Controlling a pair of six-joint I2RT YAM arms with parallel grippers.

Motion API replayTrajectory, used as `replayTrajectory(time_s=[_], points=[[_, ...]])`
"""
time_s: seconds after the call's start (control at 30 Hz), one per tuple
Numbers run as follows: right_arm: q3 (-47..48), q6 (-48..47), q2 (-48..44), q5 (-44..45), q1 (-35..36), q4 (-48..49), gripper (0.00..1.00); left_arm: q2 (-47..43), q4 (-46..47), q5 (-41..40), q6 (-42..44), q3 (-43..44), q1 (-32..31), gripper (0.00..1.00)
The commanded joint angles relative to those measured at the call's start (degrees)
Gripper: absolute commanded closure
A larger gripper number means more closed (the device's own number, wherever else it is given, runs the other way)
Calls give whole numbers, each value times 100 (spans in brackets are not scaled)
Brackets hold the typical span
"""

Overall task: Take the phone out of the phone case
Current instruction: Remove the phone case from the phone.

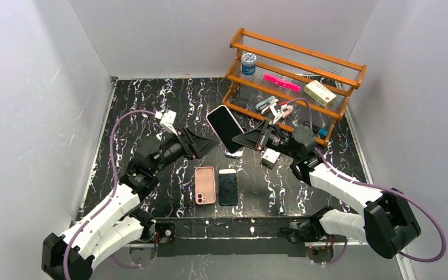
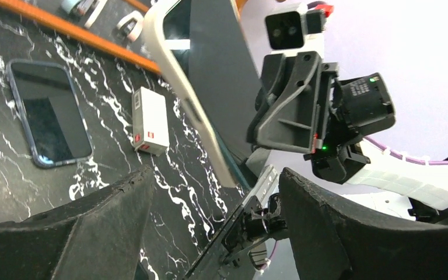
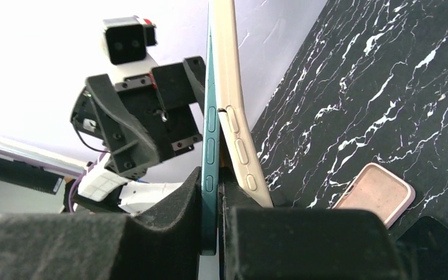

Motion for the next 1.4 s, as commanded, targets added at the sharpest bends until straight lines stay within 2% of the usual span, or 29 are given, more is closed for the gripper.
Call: replayTrajectory(time_s=[0.0,0.2,1.0,1.27,1.37], points=[[-37,405,-309,510,-16,593,99,149,541,-17,-515,-382,-32,26],[-100,538,-361,723,-8,665,99,449,1243,122,-970,-768,-57,30],[-45,611,-170,584,36,933,99,1200,2031,391,-1114,-550,-372,30],[-80,602,-168,531,61,991,99,1372,2230,248,-1178,-560,-427,32],[-103,623,-177,472,75,999,99,1404,2247,79,-1209,-545,-425,35]])
